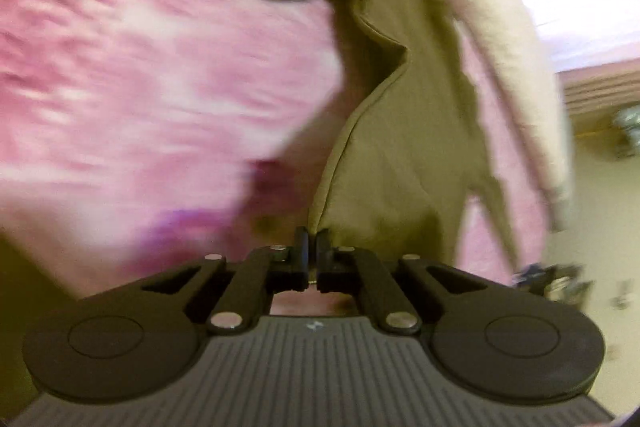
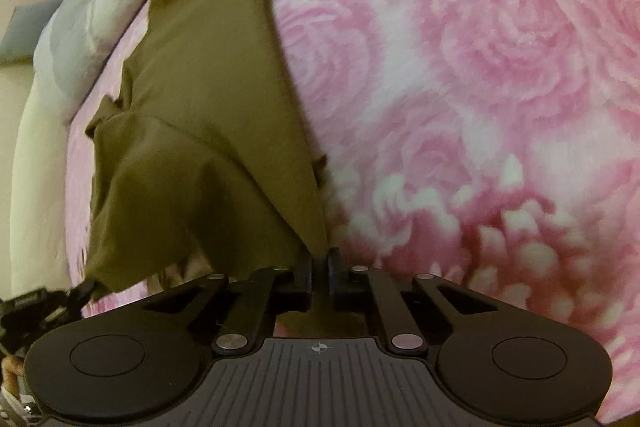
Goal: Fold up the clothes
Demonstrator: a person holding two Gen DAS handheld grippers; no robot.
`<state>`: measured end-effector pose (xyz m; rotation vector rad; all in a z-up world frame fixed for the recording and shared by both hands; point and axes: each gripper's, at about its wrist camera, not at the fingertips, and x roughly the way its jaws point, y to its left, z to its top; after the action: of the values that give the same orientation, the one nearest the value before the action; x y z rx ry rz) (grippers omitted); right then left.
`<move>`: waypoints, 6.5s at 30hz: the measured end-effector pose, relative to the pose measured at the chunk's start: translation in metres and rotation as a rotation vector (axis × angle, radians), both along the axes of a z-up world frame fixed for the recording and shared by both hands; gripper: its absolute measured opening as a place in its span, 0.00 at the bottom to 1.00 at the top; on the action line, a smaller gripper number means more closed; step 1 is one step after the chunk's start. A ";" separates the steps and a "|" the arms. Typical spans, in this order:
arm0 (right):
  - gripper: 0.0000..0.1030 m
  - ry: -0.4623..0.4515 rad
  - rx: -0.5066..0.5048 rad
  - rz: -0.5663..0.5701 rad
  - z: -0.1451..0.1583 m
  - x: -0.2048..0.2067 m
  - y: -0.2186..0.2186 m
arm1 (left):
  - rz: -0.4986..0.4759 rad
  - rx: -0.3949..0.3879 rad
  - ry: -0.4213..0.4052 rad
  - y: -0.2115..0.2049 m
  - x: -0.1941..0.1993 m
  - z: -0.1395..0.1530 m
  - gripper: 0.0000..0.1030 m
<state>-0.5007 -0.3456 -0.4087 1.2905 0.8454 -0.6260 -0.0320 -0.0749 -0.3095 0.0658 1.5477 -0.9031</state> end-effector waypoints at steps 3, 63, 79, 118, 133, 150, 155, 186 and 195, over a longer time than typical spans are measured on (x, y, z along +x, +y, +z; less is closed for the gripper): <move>0.05 0.021 -0.012 0.046 0.008 0.002 -0.001 | -0.032 0.069 -0.043 0.012 0.004 -0.004 0.00; 0.05 -0.059 -0.691 0.239 0.042 0.225 -0.311 | -0.668 -0.288 -0.685 -0.427 0.084 -0.090 0.08; 0.81 0.004 -0.576 -0.037 0.058 0.157 -0.286 | 0.034 -0.150 -0.511 -0.262 0.200 -0.019 0.32; 0.81 0.186 -0.303 -0.233 0.059 0.107 -0.077 | 0.571 0.148 -0.641 -0.010 0.161 -0.057 0.11; 0.78 0.038 -0.310 -0.820 0.059 -0.129 -0.172 | 0.310 -0.123 -0.328 -0.134 0.003 -0.022 0.12; 0.02 -0.124 -0.358 -1.040 0.041 -0.225 -0.239 | 0.196 -0.090 -0.290 -0.191 -0.068 -0.021 0.13; 0.02 -0.048 -0.496 -1.054 0.094 -0.235 -0.187 | 0.140 -0.102 -0.270 -0.203 -0.076 -0.023 0.15; 0.73 0.093 -0.301 -0.685 0.074 -0.201 -0.103 | 0.101 0.013 -0.302 -0.088 -0.045 -0.025 0.30; 0.60 -0.179 0.037 -0.197 0.032 -0.089 0.018 | -0.101 0.010 -0.201 -0.020 -0.010 -0.035 0.44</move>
<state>-0.5898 -0.3271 -0.3770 1.4514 0.5903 -0.6411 -0.0418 -0.0952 -0.3445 0.2367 1.3717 -0.9386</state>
